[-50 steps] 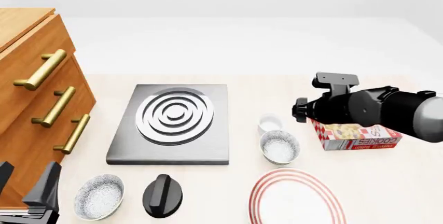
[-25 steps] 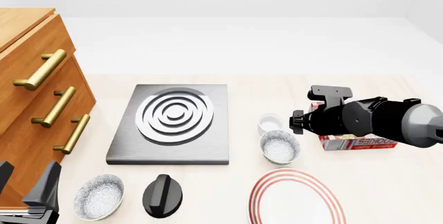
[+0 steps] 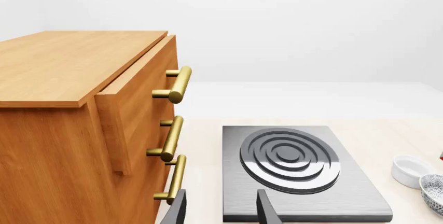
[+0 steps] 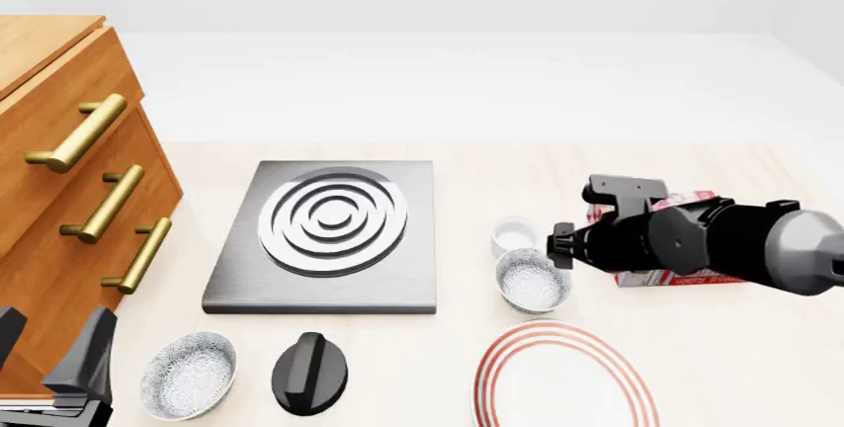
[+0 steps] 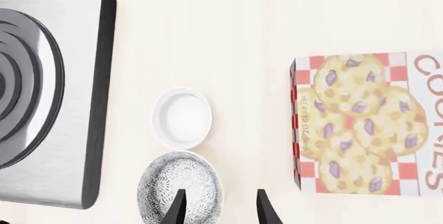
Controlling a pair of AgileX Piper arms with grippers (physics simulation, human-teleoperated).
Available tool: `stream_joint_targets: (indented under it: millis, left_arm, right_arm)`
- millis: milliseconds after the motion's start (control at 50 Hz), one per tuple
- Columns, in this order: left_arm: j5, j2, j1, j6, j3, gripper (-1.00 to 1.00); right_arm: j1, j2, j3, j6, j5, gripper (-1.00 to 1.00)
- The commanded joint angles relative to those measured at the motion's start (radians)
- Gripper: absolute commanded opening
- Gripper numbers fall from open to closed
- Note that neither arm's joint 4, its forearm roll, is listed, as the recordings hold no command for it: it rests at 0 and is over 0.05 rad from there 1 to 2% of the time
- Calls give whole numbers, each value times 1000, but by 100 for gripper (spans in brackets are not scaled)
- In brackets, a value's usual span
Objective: Pick the akita bowl between the plate and the ramekin and place it on the plate.
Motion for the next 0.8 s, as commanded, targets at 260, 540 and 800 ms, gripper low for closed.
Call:
stream_joint_targets:
  millis: [260, 540, 800]
  left_arm:
    - [0, 0, 0, 0, 0, 100]
    - [0, 0, 0, 0, 0, 100]
    - [0, 0, 0, 0, 0, 100]
  right_arm:
    - [24, 7, 39, 21, -21, 100]
    - [36, 41, 68, 42, -54, 100]
    - [3, 45, 57, 61, -58, 100]
